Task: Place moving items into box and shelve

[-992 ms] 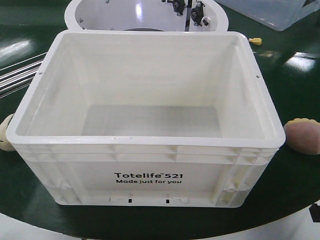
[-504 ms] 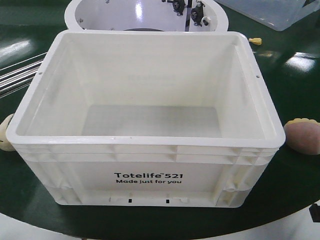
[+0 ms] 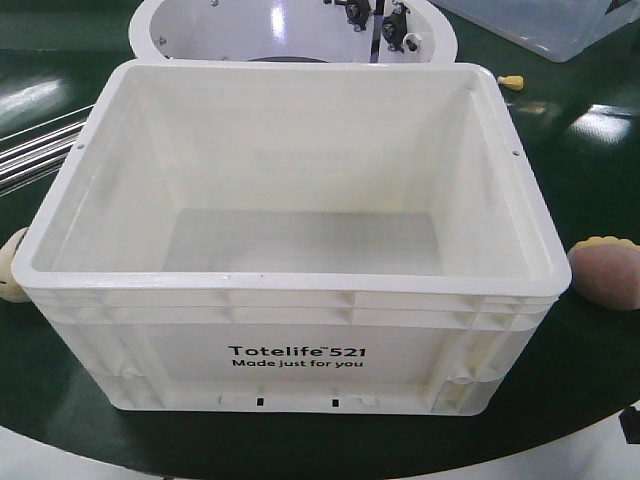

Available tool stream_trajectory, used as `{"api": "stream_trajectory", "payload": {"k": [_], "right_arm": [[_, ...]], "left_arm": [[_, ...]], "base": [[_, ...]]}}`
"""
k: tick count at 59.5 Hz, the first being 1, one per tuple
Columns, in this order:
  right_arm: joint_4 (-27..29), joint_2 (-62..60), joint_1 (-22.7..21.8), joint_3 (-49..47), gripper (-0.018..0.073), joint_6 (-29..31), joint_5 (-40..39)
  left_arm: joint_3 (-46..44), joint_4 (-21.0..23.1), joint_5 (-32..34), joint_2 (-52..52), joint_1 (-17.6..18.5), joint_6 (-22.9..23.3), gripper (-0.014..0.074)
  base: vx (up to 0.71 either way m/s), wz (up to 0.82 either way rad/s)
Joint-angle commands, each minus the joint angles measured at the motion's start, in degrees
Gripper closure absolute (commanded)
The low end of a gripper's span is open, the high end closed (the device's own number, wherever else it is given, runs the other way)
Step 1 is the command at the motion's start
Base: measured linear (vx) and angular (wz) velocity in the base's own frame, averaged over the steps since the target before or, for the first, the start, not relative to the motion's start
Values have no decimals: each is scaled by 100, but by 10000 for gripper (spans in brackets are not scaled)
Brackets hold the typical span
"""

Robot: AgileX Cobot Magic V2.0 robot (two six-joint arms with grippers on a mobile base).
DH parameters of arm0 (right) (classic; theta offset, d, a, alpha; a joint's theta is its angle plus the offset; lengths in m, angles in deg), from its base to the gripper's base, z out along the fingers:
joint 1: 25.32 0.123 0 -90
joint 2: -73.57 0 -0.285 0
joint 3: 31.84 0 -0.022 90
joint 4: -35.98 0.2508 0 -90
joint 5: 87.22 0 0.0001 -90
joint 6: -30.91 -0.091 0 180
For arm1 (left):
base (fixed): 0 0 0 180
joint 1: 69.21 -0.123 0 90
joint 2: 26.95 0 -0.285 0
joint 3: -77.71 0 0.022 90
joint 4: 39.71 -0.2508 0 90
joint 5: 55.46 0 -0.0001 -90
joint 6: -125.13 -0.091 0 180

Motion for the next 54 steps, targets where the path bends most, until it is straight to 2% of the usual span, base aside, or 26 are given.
{"api": "stream_trajectory", "payload": {"k": [1, 9, 20, 27, 36, 46, 54], "right_arm": [[-108, -86, -36, 18, 568, 118, -779], [-43, -86, -36, -292, 568, -21, -1143], [-43, -61, -36, -1701, 568, -21, -699], [-43, 188, -36, -2618, 568, -21, -286], [-140, 811, -36, -3467, 568, 146, -282], [-133, 1637, -36, -3979, 568, 151, -903], [-120, 2252, -36, -3979, 568, 151, -1266]], "left_arm": [[-144, 36, 717, -88, -14, 62, 603], [-746, 0, 795, -88, -14, 62, 603], [-1882, 0, 723, -70, -14, 30, 603], [-2570, -221, 446, 91, -14, -296, 603], [-3340, -285, 362, 625, -14, -521, 603], [-3939, -285, 395, 1484, -14, -557, 603], [-3971, -269, 845, 2111, -14, -499, 603]], "base": [[0, 0], [0, 0], [0, 0], [0, 0], [0, 0], [0, 0], [0, 0]]}}
